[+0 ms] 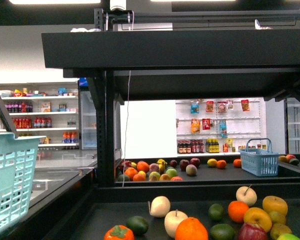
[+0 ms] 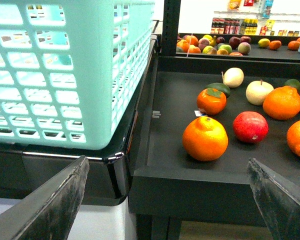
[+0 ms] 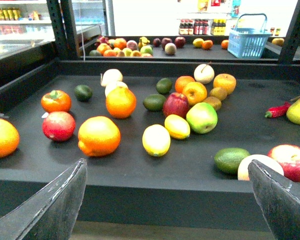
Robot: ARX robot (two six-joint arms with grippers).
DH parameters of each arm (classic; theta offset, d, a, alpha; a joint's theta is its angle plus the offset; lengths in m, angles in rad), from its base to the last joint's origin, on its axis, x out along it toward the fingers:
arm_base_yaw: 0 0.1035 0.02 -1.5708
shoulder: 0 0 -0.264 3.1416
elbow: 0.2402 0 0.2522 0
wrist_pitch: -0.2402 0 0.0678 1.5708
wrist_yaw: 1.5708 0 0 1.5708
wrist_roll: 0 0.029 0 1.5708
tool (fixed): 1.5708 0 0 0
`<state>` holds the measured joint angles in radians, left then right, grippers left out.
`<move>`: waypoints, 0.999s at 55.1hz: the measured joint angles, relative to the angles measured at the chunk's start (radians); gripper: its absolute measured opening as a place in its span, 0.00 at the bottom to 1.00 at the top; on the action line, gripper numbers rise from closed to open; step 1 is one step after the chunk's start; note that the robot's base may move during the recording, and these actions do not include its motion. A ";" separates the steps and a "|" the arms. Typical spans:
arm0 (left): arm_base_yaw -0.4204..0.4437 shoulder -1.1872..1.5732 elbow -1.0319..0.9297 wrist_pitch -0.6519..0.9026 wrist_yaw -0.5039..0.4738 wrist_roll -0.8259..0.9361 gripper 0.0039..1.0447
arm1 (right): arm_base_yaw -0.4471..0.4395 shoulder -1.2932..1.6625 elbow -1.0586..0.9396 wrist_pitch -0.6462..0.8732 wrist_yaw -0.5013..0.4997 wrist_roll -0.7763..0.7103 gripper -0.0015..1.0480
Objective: Pick lemon from shelf
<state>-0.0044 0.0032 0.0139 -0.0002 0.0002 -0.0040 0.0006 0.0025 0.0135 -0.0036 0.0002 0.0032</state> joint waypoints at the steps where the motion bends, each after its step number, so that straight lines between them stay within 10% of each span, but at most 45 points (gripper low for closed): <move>1: 0.000 0.000 0.000 0.000 -0.001 0.000 0.93 | 0.000 0.000 0.000 0.000 0.000 -0.001 0.93; 39: -0.013 0.058 0.026 -0.061 -0.092 -0.131 0.93 | 0.000 0.000 0.000 0.002 0.000 0.000 0.93; 55: 0.092 0.564 0.386 0.171 0.199 -0.637 0.93 | 0.000 0.000 0.000 0.002 -0.001 -0.001 0.93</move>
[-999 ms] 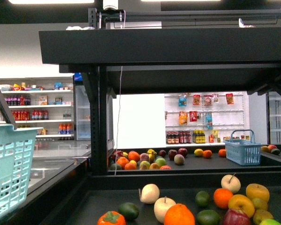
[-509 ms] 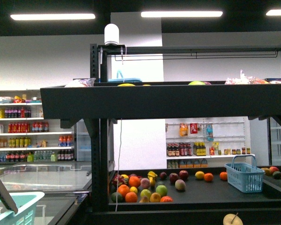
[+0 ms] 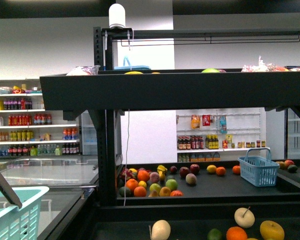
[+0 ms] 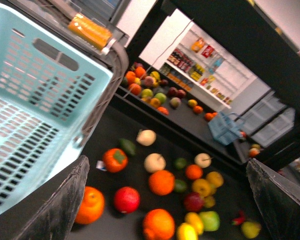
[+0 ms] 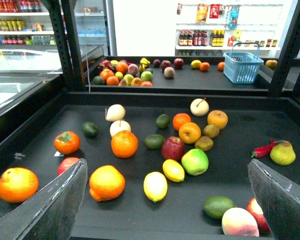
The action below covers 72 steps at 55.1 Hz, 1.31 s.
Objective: Pick lemon from shelf
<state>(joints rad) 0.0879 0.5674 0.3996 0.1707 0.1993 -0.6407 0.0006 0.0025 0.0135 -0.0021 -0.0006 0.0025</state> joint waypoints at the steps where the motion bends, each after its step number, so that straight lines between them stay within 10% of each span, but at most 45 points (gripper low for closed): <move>1: 0.010 0.053 0.039 0.015 0.015 -0.053 0.93 | 0.000 0.000 0.000 0.000 0.000 0.000 0.93; 21: 0.115 0.715 0.497 0.042 -0.048 -0.570 0.93 | 0.000 0.000 0.000 0.000 0.000 0.000 0.93; 57: 0.094 1.207 0.881 0.122 -0.187 -0.696 0.93 | 0.000 0.000 0.000 0.000 0.000 0.000 0.93; 72: 0.069 1.228 0.929 0.089 -0.201 -0.691 0.50 | 0.000 0.000 0.000 0.000 0.000 0.000 0.93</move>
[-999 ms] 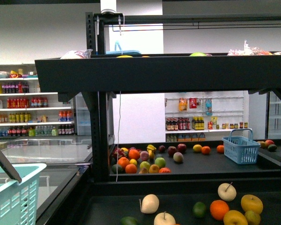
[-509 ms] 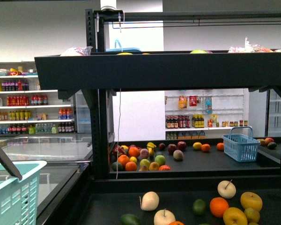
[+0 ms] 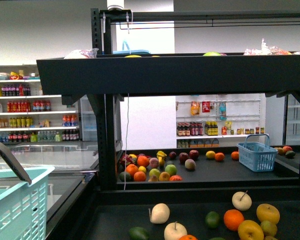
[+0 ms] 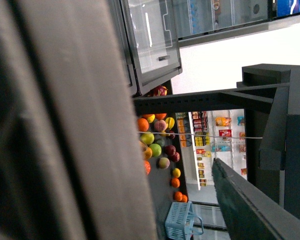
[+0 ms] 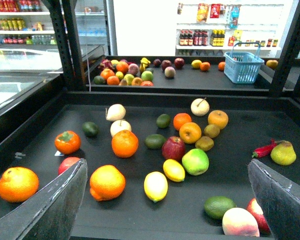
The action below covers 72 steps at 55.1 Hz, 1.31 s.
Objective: Pick lemon from shelf
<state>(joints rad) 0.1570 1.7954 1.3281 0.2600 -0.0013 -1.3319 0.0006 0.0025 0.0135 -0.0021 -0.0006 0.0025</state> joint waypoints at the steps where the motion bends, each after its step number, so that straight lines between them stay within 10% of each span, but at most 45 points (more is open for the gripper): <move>1: 0.000 0.000 0.000 -0.002 0.002 -0.008 0.47 | 0.000 0.000 0.000 0.000 0.000 0.000 0.93; 9: -0.003 -0.003 -0.012 -0.013 0.007 0.050 0.28 | 0.000 0.000 0.000 0.000 0.000 0.000 0.93; 37: -0.024 -0.333 -0.141 -0.348 0.444 0.602 0.27 | 0.000 0.000 0.000 0.000 0.000 0.000 0.93; 72: -0.335 -0.227 -0.111 -0.400 0.488 0.997 0.27 | 0.000 0.000 0.000 0.000 0.000 0.000 0.93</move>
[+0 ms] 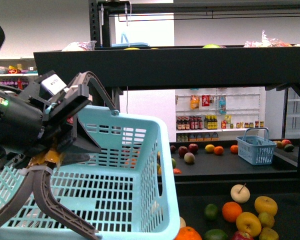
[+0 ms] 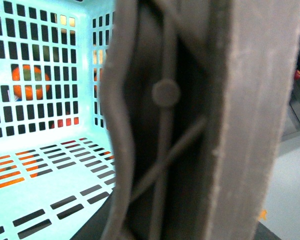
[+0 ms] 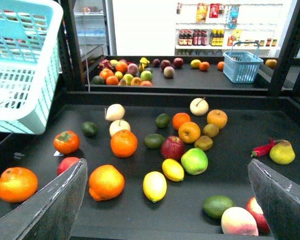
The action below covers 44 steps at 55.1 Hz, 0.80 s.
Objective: Pick lemon from shelf
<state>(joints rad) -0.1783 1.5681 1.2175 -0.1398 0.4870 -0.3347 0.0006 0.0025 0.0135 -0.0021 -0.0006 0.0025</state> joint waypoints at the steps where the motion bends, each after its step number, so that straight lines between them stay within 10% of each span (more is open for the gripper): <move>1: -0.005 0.005 0.002 -0.005 -0.003 0.001 0.27 | 0.000 0.000 0.000 0.000 0.000 0.000 0.93; 20: 0.019 0.055 0.049 -0.046 -0.125 0.058 0.27 | 0.000 0.000 0.000 0.000 0.000 0.000 0.93; 29: 0.023 0.056 0.050 -0.054 -0.129 0.074 0.27 | 0.097 0.154 0.019 -0.003 0.286 0.205 0.93; 44: 0.019 0.056 0.050 -0.054 -0.117 0.084 0.27 | -0.073 0.611 0.164 0.275 0.124 0.249 0.93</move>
<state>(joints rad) -0.1593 1.6245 1.2675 -0.1940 0.3698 -0.2512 -0.0727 0.6132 0.1772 0.2726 0.1238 0.2516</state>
